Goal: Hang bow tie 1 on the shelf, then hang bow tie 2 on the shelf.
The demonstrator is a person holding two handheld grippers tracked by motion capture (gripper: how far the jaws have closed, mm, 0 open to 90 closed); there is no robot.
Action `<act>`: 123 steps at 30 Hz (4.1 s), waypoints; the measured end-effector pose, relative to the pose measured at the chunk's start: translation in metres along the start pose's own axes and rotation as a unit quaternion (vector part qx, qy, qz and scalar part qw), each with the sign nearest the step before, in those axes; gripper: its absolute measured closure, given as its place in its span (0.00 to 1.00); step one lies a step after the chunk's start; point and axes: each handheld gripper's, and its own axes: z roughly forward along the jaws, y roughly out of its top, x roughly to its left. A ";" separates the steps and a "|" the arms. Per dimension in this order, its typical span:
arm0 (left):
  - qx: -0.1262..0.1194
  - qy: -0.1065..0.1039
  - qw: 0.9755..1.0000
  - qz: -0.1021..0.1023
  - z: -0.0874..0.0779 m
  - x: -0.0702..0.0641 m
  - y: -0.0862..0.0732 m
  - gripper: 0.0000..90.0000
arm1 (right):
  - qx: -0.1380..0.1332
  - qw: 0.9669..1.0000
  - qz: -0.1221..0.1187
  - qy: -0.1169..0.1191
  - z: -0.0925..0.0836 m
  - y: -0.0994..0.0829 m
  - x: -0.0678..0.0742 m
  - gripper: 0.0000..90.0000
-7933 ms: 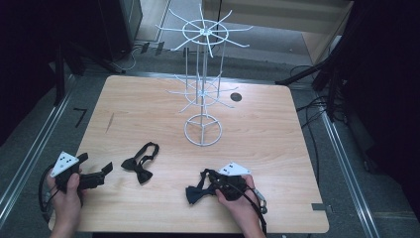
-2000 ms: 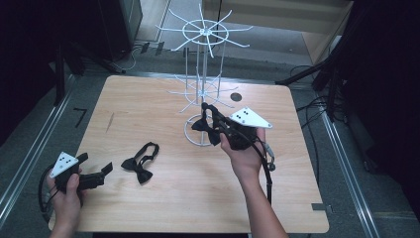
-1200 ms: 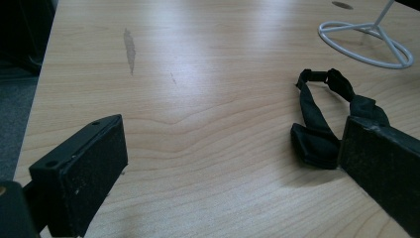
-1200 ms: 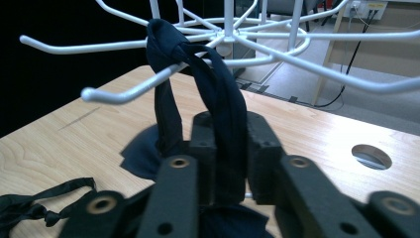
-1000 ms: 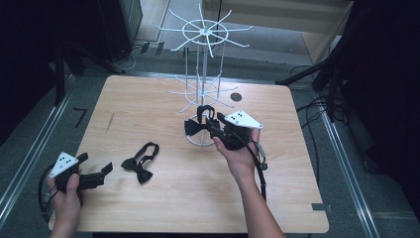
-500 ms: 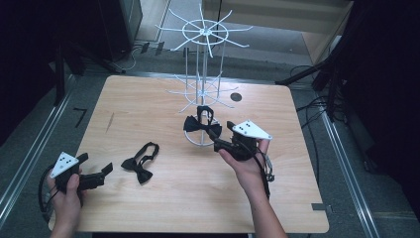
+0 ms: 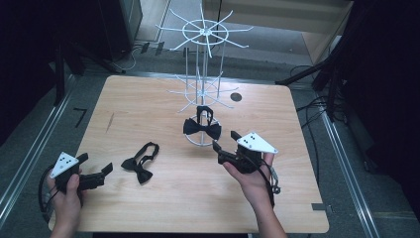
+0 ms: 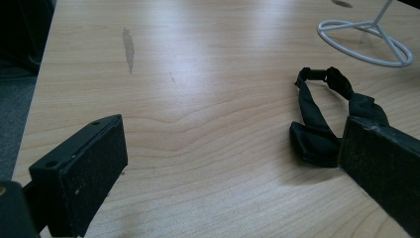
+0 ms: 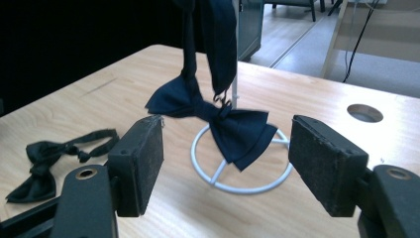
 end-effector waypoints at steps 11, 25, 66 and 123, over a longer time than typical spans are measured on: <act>0.000 -0.001 1.000 -0.001 0.000 0.000 0.000 0.00 | 0.029 1.000 -0.008 0.006 0.006 -0.021 0.014 0.35; 0.002 -0.001 1.000 -0.001 0.001 0.000 0.000 0.00 | 0.059 0.996 -0.035 0.049 0.035 -0.030 0.060 0.37; 0.000 -0.003 1.000 -0.002 0.001 0.001 0.000 0.00 | 0.077 0.993 -0.032 0.082 0.114 -0.017 0.119 0.46; -0.001 -0.006 1.000 -0.005 0.001 0.001 0.000 0.00 | 0.195 0.980 -0.002 0.050 0.188 -0.041 0.121 0.90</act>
